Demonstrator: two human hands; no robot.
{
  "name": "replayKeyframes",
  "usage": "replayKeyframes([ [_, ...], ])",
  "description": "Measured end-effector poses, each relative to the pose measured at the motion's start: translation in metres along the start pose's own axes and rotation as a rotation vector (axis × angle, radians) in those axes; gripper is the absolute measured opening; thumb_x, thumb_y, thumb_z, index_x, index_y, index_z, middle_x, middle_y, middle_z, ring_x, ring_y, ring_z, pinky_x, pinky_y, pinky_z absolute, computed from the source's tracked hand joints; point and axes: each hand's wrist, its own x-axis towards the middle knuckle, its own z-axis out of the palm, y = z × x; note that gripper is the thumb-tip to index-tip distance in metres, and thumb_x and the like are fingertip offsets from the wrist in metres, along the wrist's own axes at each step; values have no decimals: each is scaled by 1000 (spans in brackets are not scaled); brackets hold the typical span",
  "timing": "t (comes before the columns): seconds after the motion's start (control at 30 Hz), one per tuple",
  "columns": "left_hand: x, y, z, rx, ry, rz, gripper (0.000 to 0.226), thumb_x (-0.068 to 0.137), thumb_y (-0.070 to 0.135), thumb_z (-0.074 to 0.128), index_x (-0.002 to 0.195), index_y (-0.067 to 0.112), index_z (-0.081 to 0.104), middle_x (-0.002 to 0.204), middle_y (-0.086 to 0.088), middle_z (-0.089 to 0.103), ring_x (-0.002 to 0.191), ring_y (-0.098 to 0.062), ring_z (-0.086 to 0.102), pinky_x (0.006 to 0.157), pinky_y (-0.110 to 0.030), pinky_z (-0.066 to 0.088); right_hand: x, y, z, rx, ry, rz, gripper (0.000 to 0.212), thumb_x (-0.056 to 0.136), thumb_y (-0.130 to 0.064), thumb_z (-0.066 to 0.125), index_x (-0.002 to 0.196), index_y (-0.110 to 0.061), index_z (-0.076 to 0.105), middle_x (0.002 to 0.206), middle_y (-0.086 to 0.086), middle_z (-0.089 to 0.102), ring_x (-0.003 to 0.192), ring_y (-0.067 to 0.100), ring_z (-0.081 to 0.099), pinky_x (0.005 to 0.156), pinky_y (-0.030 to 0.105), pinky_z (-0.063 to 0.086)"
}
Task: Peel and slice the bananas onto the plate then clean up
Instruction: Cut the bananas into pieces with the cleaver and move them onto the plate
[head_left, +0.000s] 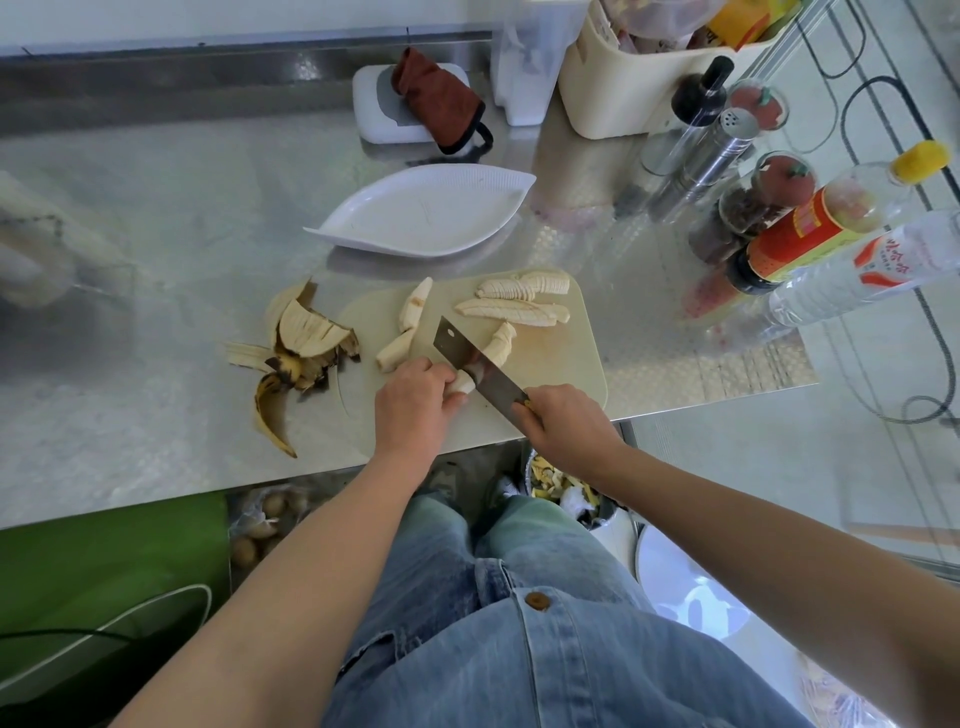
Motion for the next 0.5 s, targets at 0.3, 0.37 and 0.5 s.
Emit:
replayKeyframes([
  [0.3,0,-1,2,14,11,4,22,82,31,73,95,14,69,89,-3,61,85,-19,53,64,-27,36,-1,-2,-11,39,77,-61,33,97,-24,44,68,-10,43,58,0,41,55,22,40,51,31,25],
  [0.37,0,-1,2,12,13,5,22,82,31,74,95,14,69,89,-3,62,85,-20,54,64,-27,38,-1,-2,-11,38,74,-59,33,97,-25,44,68,-9,45,60,3,45,56,23,41,52,31,26],
  [0.5,0,-1,1,16,9,9,22,82,31,73,96,15,68,90,-4,62,86,-20,54,65,-28,40,0,-1,-9,33,69,-59,34,97,-27,44,69,-8,47,62,7,50,57,25,45,52,31,28],
])
